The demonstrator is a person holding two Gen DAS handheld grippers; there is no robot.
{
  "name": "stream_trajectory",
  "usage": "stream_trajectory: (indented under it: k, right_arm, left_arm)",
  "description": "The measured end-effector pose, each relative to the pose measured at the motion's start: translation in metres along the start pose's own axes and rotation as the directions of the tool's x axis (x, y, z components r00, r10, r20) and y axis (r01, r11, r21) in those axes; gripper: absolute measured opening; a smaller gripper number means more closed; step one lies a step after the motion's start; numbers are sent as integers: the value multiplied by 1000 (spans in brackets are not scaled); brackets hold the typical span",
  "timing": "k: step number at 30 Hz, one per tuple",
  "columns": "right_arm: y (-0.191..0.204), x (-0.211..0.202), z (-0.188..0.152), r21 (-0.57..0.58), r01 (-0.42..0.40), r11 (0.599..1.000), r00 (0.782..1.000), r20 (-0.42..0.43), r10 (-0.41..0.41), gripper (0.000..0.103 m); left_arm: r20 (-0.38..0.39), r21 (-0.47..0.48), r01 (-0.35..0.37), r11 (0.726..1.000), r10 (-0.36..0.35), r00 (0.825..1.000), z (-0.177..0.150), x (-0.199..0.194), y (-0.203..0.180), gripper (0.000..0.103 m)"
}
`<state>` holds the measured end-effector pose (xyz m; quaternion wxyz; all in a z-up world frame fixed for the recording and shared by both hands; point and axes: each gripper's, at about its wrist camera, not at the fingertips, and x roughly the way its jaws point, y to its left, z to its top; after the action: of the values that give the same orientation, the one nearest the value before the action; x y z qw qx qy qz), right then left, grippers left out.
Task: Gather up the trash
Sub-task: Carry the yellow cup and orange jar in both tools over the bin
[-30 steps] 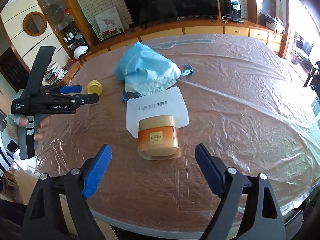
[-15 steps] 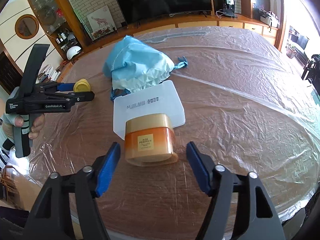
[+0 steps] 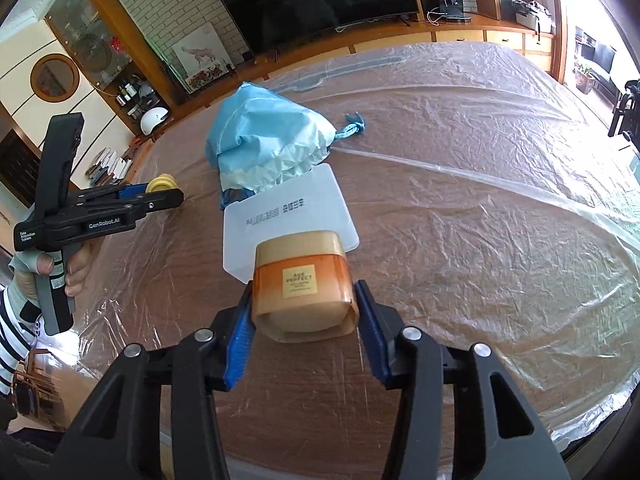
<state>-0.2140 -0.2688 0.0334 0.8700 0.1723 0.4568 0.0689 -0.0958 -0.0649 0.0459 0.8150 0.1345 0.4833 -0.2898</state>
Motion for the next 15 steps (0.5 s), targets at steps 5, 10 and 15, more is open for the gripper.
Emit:
stream_trajectory:
  k: [5,10,15]
  right_arm:
    - [-5,-10,2,11,-14,1000,1000,13,14,45]
    - [-11,-14,4,14,-27,1000,1000,14,27,45]
    - [-16,-20,6,34,-80,996,997,17,80,45]
  left_arm:
    - [33,-36,10,999,-9,999,-5,-15,-14,50]
    - [59,-64,33,997,-29,998,-15,-26,-35,50]
    - [73,-78,33,996,-27,997,-26,-37,-54,50]
